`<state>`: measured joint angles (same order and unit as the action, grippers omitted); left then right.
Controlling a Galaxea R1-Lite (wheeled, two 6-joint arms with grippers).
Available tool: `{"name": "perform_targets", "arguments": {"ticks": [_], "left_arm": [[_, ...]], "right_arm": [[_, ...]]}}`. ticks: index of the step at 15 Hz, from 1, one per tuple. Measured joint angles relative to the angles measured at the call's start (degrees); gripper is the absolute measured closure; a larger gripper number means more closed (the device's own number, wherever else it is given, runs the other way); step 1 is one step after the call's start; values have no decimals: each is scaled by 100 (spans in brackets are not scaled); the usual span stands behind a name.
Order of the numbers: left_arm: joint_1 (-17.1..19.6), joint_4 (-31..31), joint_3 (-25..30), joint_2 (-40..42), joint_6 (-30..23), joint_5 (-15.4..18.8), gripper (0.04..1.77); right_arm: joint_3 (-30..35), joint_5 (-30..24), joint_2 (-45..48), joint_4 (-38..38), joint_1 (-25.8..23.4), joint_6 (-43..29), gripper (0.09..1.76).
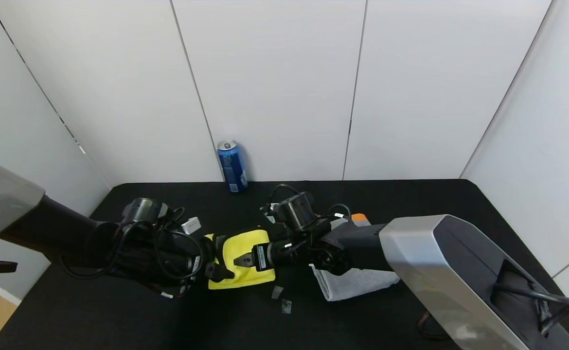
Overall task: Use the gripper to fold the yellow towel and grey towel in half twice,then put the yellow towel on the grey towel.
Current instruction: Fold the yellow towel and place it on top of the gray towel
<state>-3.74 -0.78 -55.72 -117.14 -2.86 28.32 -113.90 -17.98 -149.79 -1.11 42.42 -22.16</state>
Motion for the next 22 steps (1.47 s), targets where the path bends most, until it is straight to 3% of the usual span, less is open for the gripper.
{"name": "perform_targets", "arguments": {"ticks": [6, 7, 9, 13, 15, 17, 22], "left_arm": [[-6, -236, 52, -28, -17, -10, 10], [-5, -239, 62, -30, -15, -10, 33], [-5, -236, 71, -33, -11, -10, 64], [-6, -234, 71, -44, -2, -18, 107], [-5, -233, 71, -44, 7, -16, 168], [-2, -233, 71, -44, 9, -24, 168], [-6, -234, 71, -41, 2, -38, 168]], "right_arm": [[0, 9, -13, -1, 0, 2, 15], [0, 6, -13, -1, 0, 2, 15], [0, 6, -21, -1, 0, 2, 15], [0, 17, -24, -1, 0, 2, 15], [0, 17, -24, -4, 0, 2, 15], [0, 15, -35, -4, 0, 0, 15], [0, 22, -77, -67, 33, 0, 89]]}}
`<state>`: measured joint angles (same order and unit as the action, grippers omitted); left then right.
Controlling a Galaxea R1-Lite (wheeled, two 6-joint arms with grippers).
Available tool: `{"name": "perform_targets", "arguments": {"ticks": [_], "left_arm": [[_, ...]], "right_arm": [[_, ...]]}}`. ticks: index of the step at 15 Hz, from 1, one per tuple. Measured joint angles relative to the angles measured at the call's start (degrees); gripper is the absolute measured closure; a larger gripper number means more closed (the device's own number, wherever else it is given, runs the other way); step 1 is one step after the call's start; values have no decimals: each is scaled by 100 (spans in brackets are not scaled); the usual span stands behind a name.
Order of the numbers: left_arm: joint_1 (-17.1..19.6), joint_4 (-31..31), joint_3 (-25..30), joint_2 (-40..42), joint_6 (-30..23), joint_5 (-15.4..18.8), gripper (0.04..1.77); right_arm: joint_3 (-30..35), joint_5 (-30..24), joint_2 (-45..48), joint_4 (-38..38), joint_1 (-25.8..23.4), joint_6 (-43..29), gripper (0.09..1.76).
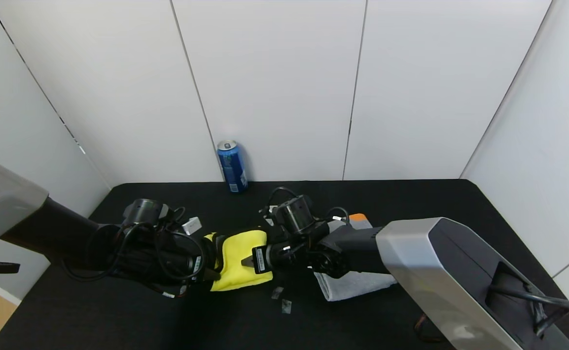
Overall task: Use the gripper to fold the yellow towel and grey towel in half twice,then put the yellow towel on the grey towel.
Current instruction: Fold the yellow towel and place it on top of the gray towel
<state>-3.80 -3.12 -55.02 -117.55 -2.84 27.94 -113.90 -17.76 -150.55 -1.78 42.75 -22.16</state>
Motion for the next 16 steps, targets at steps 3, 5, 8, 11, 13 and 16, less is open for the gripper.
{"name": "perform_targets", "arguments": {"ticks": [3, 5, 8, 11, 13, 16], "left_arm": [[9, 0, 0, 2, -9, -6, 168], [11, -2, 0, 7, -13, -6, 168], [28, 0, 0, 50, -13, -9, 168], [48, 6, 11, 173, -16, -13, 168], [61, 37, 17, 293, -13, -20, 168], [52, 89, 30, 573, -13, -55, 168]], "right_arm": [[0, 9, -16, -27, 18, 5, 137], [0, 11, -17, -27, 24, 2, 172], [9, 22, 24, 26, 21, 2, 172], [20, 26, 138, 78, 21, -33, 172], [45, 26, 265, 127, 5, -33, 172], [74, 24, 502, 328, -50, -30, 172]]}}
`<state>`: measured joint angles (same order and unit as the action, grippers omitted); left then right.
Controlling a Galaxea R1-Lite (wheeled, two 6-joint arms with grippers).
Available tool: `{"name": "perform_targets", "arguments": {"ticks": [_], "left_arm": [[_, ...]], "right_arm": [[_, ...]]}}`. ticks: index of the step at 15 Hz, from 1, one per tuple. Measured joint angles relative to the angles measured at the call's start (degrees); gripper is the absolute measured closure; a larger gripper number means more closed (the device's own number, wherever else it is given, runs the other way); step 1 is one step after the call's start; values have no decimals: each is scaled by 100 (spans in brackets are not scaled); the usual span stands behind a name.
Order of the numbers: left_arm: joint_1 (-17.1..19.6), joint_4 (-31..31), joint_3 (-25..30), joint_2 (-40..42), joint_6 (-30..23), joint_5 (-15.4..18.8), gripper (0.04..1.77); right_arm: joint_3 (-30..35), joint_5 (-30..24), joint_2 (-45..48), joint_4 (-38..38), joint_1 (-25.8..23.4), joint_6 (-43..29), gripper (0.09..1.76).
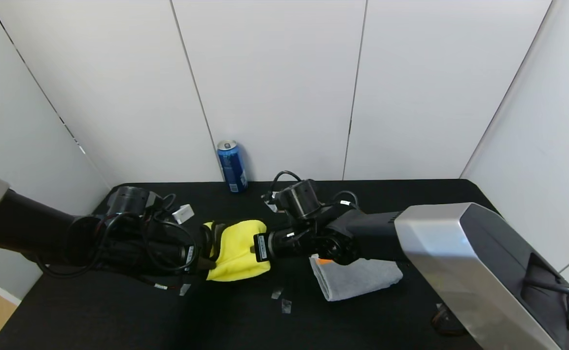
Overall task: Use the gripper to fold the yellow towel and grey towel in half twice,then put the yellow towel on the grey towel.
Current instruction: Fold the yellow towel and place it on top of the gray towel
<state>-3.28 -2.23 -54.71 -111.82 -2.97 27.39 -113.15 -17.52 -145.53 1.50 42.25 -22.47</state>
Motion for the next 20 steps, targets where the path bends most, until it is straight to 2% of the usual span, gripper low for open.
{"name": "perform_targets", "arguments": {"ticks": [4, 8, 10, 16, 20], "left_arm": [[-245, 34, -16, 447, 0, -347, 168], [-923, 161, -68, 763, 0, -1409, 168], [-1318, 360, -207, 850, -48, -1747, 168], [-2232, 1068, -998, 885, -589, -1943, 168], [-2759, 1065, -1273, 764, -690, -1971, 168]], "right_arm": [[229, 11, 369, 85, -99, 16, 172], [753, 20, 873, 79, -256, 57, 172], [1037, 17, 1139, 73, -362, 117, 172], [1969, 17, 1880, 30, -802, 407, 172], [2426, 20, 2274, 22, -1080, 525, 172]]}}
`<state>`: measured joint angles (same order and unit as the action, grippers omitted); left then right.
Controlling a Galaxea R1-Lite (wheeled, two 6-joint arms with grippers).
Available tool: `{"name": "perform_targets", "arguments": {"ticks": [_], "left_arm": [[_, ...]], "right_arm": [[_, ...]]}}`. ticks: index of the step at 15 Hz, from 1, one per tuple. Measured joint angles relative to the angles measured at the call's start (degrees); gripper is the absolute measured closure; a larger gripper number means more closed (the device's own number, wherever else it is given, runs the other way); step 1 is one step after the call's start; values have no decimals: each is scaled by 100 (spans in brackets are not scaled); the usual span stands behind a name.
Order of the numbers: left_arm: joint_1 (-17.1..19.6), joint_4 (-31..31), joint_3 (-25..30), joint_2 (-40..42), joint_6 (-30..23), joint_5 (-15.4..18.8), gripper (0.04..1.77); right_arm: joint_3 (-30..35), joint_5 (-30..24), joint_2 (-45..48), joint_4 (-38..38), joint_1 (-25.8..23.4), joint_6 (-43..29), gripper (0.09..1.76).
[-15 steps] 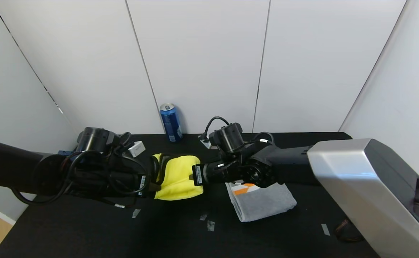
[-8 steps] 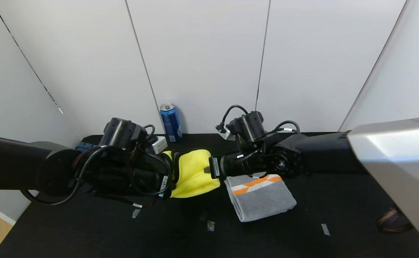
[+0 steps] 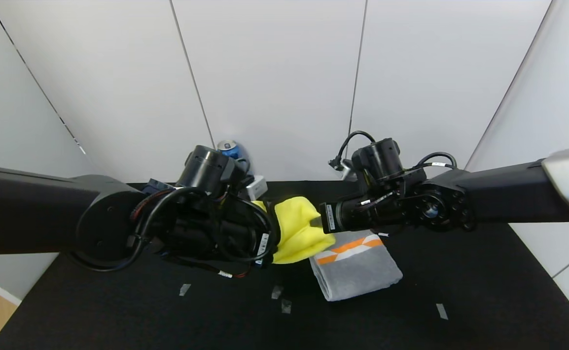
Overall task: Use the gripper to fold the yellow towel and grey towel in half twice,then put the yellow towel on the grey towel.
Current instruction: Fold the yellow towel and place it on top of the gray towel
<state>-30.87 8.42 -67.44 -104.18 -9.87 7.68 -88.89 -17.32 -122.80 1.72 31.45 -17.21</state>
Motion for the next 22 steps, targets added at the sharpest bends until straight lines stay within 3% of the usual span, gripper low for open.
{"name": "perform_targets", "arguments": {"ticks": [8, 15, 22], "left_arm": [[-808, -62, -728, -707, -128, 59, 168], [-926, 27, -1619, -1475, -123, 17, 168], [-1119, -28, -1886, -2037, -126, -21, 168]], "right_arm": [[756, 0, 577, 0, -613, 310, 172], [962, 13, 649, -46, -990, 397, 172], [1208, -22, 389, -226, -1278, 446, 172]]}}
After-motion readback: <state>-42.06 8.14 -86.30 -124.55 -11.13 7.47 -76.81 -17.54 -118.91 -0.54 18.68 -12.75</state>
